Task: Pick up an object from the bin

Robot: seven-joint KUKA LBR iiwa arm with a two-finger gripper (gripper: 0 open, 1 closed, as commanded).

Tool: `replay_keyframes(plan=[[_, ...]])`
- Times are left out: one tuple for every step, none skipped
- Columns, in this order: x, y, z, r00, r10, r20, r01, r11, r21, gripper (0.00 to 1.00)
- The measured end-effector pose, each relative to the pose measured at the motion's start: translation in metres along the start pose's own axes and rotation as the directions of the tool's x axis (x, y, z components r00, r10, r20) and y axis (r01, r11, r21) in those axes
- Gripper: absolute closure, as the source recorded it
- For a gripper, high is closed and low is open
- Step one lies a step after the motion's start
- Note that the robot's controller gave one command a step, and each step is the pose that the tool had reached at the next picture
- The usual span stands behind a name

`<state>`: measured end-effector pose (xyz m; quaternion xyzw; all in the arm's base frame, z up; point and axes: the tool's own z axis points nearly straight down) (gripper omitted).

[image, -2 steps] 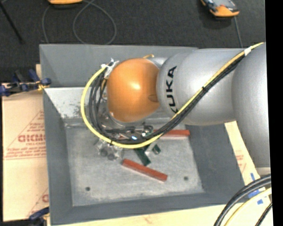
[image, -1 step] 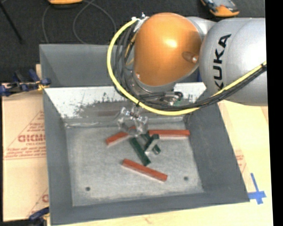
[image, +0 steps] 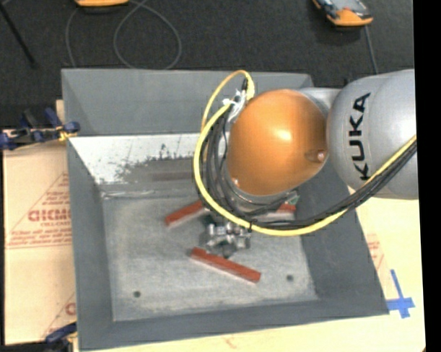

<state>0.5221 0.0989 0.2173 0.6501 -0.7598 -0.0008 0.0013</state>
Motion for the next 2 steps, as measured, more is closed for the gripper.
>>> replay_keyframes(plan=[[-0.041, 0.014, 0.058, 0.994, -0.111, 0.003, 0.111, 0.994, -0.001, 1.0], [-0.083, 0.026, 0.023, 0.945, -0.326, 0.004, 0.326, 0.945, 0.008, 1.0]])
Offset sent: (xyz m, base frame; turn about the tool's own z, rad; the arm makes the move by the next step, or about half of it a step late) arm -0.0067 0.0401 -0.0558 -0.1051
